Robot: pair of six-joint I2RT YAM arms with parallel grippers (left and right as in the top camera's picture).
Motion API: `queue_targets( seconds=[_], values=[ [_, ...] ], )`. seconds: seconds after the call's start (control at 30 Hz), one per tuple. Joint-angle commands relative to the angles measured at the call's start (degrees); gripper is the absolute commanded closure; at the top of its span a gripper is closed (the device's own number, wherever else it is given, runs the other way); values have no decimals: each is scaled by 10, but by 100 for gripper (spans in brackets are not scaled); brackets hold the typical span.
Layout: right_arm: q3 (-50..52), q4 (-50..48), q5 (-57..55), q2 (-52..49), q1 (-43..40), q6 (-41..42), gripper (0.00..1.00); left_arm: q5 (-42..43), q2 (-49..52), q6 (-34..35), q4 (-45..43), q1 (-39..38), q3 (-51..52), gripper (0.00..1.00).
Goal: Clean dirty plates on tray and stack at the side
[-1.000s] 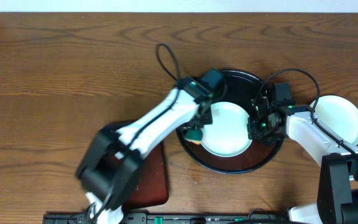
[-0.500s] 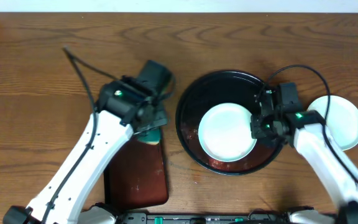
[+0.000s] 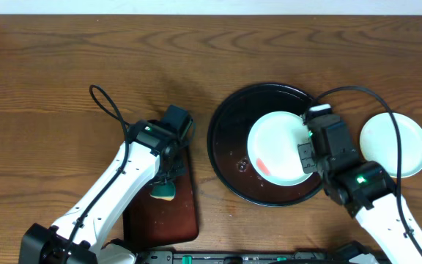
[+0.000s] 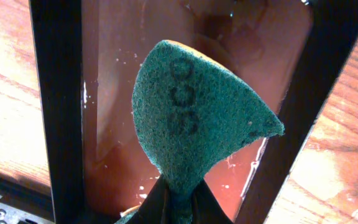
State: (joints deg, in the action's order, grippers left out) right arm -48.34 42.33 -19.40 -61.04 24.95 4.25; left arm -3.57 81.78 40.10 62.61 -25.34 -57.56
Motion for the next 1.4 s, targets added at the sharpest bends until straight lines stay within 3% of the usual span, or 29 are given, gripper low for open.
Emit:
queue_targets(
  seconds=[0.0,0.17,0.33,0.4,0.47,0.57,0.63,0.87,1.17,1.37],
  values=[
    [-13,0,-99,21,52,-16,99,-10,-2,-19,-1,10,1,92],
    [-17,12,-234,30,147,-16,99,-10,-2,-35,-15,24,9,84],
    [-19,24,-321,30,222,-16,99,-10,-2,-42,-26,35,30,83],
    [-19,25,-347,30,240,-17,99,-11,-2,-55,-30,40,30,70],
    [-19,25,-375,30,254,-18,99,-10,-3,-56,-33,48,30,67],
    [-23,25,-410,30,272,-30,99,-5,-7,-56,-32,64,28,47],
    [-30,25,-417,30,281,-45,99,27,-18,-74,-28,78,24,42],
    [-66,25,-421,30,308,-92,99,130,-109,-116,-23,136,-1,40],
    [-74,25,-505,30,342,-145,99,132,-268,-125,-20,158,-4,22],
    [-74,25,-513,30,344,-151,99,132,-298,-124,-19,158,-4,21]
  ],
)
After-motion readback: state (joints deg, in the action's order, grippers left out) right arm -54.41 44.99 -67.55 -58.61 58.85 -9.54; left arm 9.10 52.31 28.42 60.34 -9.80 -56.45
